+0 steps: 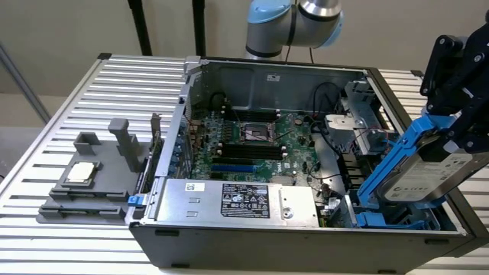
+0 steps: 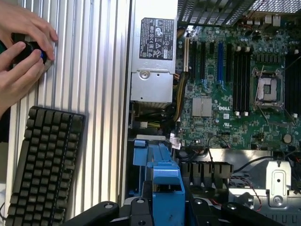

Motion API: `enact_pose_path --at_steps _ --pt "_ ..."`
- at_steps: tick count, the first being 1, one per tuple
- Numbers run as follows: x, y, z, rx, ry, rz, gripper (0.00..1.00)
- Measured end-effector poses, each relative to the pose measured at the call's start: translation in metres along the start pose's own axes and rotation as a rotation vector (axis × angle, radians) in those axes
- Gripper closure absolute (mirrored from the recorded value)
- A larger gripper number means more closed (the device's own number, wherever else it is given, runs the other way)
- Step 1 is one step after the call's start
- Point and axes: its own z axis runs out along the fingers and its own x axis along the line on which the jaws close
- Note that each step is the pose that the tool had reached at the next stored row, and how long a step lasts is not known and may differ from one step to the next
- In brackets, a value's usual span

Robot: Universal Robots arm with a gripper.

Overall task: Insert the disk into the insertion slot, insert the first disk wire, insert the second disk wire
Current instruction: 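Insert the disk into the insertion slot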

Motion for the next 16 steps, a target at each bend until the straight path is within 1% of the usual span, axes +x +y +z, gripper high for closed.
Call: enact_pose_path --at_steps 4,9,16 --pt "0.0027 0.0 0.0018 -0.0001 -0.0003 0.0 0.68" --pt "0.0029 0.0032 0.0036 -0.0001 -0.0008 0.0 0.68" --pt "0.0028 0.0033 0.0064 -0.0002 -0.002 -0.004 0.68"
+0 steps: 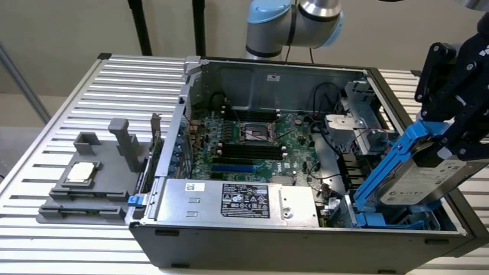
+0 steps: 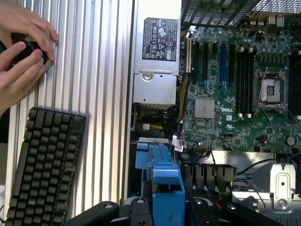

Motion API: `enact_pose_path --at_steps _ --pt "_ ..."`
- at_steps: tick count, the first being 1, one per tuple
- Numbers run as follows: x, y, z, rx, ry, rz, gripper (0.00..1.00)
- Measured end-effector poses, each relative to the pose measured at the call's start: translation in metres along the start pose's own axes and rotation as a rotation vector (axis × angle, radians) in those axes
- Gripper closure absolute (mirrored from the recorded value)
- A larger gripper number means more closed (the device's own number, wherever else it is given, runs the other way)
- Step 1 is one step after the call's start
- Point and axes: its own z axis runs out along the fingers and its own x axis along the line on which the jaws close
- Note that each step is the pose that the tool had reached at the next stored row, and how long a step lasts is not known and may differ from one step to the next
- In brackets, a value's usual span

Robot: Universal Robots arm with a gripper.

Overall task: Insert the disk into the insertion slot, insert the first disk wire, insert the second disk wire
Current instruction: 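Insert the disk into the insertion slot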

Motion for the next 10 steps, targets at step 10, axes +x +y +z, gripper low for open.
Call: enact_pose_path --at_steps 10 --pt "-0.0016 -0.0002 0.0024 -0.0001 -0.0024 -0.006 0.68"
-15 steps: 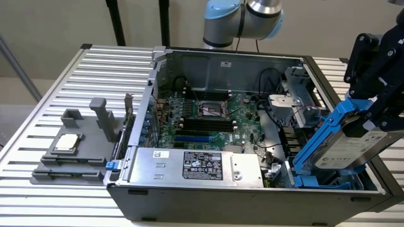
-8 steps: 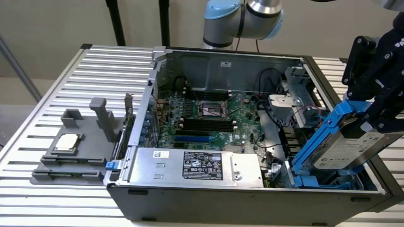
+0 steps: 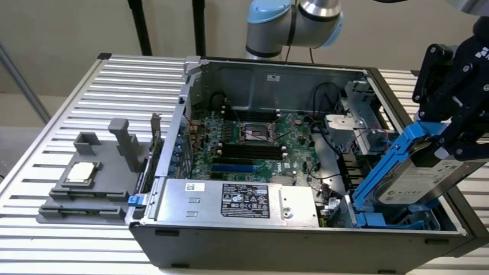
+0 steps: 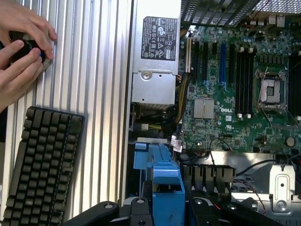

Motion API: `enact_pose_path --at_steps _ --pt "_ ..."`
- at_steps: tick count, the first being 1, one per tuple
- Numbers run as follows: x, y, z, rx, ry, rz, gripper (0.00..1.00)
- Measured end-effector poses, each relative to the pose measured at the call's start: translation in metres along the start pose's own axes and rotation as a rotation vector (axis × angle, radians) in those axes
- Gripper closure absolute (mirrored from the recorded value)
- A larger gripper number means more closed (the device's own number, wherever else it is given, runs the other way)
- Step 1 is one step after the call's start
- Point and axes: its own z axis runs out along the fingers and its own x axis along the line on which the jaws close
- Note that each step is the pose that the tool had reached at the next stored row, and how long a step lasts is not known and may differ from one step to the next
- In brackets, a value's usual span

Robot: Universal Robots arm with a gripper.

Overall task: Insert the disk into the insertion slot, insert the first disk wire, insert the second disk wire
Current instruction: 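Insert the disk into the insertion slot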

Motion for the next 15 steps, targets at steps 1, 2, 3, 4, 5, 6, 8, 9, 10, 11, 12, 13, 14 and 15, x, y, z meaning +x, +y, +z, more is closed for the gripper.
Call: enact_pose_path --at_steps 1,2,3,4,5,6,8,9,10,11,12,13,14,15 --pt "0.0 0.0 0.0001 0.0 -0.0002 0.0 0.68" --pt "0.0 0.0 0.0002 0.0 -0.0003 -0.001 0.68" --pt "-0.0001 -0.0001 0.0003 0.0 -0.001 -0.001 0.68" --pt "-0.0001 -0.0004 0.0005 0.0 -0.0018 -0.001 0.68" --pt "-0.0001 -0.0008 0.0007 0.0 -0.0029 -0.002 0.68" --pt "0.0 -0.0013 0.0009 0.0001 -0.0046 -0.002 0.68" --pt "0.0 -0.002 0.0013 0.0002 -0.0093 -0.002 0.68" --pt "0.0 -0.0021 0.0016 0.0003 -0.0117 -0.002 0.68" --pt "0.0 -0.0023 0.0019 0.0003 -0.0142 -0.002 0.68" --pt "0.0 -0.0024 0.0021 0.0004 -0.0157 -0.002 0.68" --pt "0.0 -0.0024 0.0023 0.0004 -0.0165 -0.002 0.68" --pt "0.0001 -0.0024 0.0025 0.0004 -0.0171 -0.002 0.68" --pt "0.0001 -0.0024 0.0032 0.0005 -0.0184 -0.002 0.68" --pt "0.0001 -0.0025 0.0035 0.0005 -0.0187 -0.002 0.68"
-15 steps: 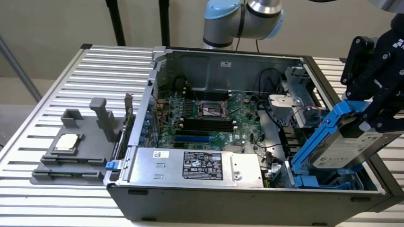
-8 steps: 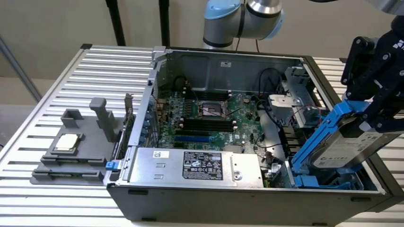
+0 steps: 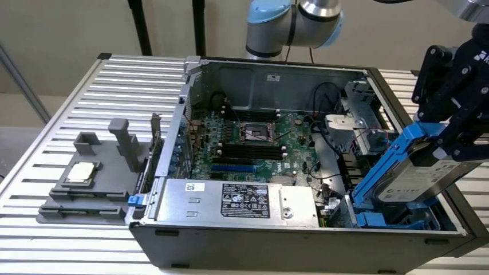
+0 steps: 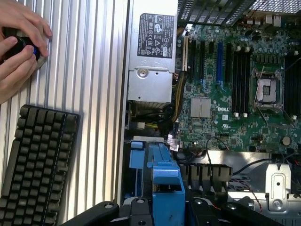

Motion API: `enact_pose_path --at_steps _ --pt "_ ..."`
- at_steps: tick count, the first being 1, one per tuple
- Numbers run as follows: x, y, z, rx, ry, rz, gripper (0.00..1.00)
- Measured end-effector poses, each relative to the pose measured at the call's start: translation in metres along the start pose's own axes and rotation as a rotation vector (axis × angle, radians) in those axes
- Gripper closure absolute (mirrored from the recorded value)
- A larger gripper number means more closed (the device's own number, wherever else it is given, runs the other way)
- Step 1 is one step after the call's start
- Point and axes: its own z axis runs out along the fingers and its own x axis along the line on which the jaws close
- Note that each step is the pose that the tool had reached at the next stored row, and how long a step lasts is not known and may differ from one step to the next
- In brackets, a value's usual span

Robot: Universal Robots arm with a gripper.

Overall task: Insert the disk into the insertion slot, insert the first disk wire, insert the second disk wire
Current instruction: 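Insert the disk into the insertion slot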

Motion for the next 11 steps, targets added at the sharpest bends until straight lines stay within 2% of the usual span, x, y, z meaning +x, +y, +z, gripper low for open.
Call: enact_pose_path --at_steps 11 --pt "0.0029 -0.0006 0.0028 -0.0002 -0.005 0.0 0.68"
